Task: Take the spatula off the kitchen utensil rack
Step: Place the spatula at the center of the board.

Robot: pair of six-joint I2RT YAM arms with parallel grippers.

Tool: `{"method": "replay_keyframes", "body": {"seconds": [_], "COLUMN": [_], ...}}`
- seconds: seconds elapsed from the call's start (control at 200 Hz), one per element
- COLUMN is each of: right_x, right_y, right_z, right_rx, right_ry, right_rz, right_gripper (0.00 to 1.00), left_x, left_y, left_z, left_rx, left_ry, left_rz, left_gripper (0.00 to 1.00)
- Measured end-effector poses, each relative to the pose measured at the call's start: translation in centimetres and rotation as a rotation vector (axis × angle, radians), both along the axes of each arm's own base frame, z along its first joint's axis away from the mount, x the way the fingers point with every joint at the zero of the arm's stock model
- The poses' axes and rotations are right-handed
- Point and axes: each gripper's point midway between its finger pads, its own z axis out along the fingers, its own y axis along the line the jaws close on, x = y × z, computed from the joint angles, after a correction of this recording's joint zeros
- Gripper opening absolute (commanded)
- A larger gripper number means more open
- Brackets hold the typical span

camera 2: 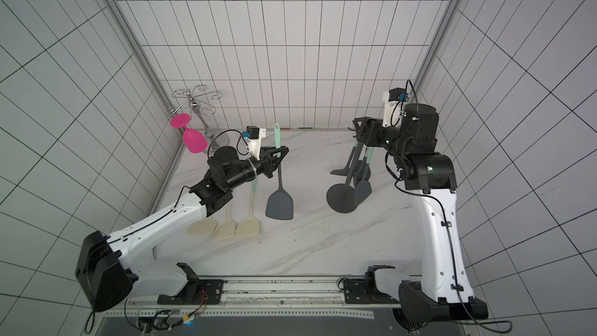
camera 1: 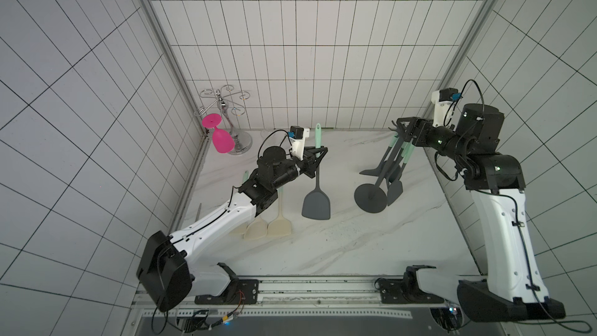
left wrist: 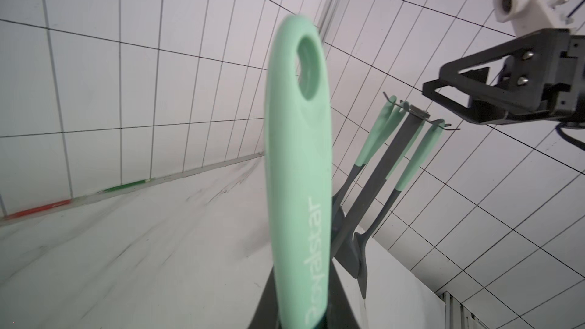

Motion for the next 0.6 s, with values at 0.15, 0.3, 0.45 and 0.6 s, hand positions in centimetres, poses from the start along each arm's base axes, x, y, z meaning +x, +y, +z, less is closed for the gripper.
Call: {"method": "replay_keyframes", "body": {"seconds": [0.15, 0.3, 0.45, 0.6], "right_x": [-3.2, -6.9, -9.1, -10.1], "right_y": [0.2, 1.7, 4.0, 9.7], "right_z": [1.1, 1.3, -1.5, -5.6], "right_rx": [0.01, 0.025, 0.036, -0.016], "right_ry": [-0.023, -0.05, 0.017, 0.142], "right_rz": [0.018, 0.088, 0.192, 0.378], "right_gripper": [0.72, 0.71, 0.66, 0.66], "left_x": [1.0, 2.4, 2.1, 1.6], "left_y": [4.3, 7.8, 8.4, 8.2], "left_z": [0.0, -1.1, -2.7, -3.5], "left_rx": [-0.019, -0.051, -0.051, -0.05], "left_ry": [0.1, 0.208, 0.291, 0.338], "left_rz": [0.138, 0.224, 0.203, 0.159], "left_gripper": [0.0, 0.0, 0.0, 0.0]}}
